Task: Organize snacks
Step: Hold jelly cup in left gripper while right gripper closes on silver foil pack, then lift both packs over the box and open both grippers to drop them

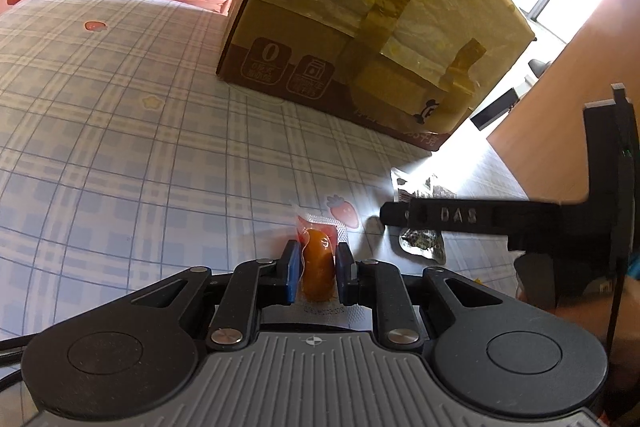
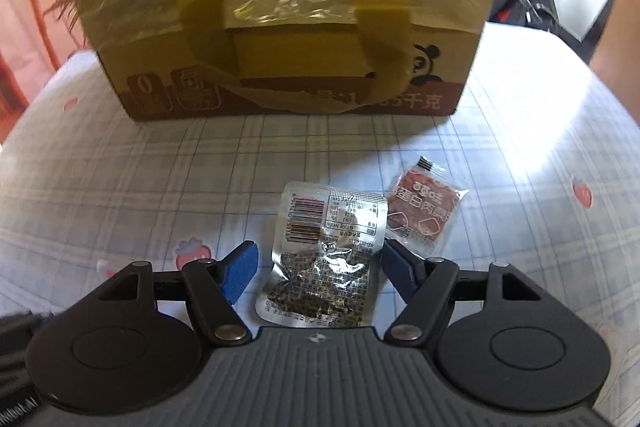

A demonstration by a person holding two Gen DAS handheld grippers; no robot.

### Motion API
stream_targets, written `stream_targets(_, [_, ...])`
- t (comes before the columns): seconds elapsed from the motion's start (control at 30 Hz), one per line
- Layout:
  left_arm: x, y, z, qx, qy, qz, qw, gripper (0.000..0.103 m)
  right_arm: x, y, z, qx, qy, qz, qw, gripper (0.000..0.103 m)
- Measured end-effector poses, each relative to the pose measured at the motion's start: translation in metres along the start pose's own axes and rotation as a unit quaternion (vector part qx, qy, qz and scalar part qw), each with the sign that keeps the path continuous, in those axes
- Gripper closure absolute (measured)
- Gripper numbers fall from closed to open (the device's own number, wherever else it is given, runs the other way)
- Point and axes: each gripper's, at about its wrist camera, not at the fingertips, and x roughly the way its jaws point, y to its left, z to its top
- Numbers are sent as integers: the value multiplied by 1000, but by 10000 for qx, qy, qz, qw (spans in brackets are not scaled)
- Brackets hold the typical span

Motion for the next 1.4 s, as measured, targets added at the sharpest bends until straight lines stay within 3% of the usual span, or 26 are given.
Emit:
stream_targets(0.17, [-1,-1,0,10,-6,17,10000,82,-6,0,-15,-211,-171,70,9996,34])
stream_targets(0.33, [-4,-2,-1,10,-34,99,9999,84,-14,-6,-22,-198,-378,220,9988,58])
stream_targets(0.6, [-13,-3,2,0,-187,199,9996,84,-31,-13,-24,-92,-772,612,9951,60])
stream_targets(0.83, [-29,-22,21,381,-477,341,9976,84,-53,-22,-13,-62,-1343,884,9870,60])
stream_targets(1.03, [-52,-48,64,757,-987,357,9916,84,-84,-34,8,-150,-1977,1030,9747,60])
stream_targets(1.2, [-75,-81,116,1087,-1674,196,9797,83,-116,-46,43,-207,-2614,1146,9582,60])
stream_targets(1.4, [-77,-112,181,1026,-2030,-92,9737,83,-137,-59,96,-295,-3100,1235,9422,60])
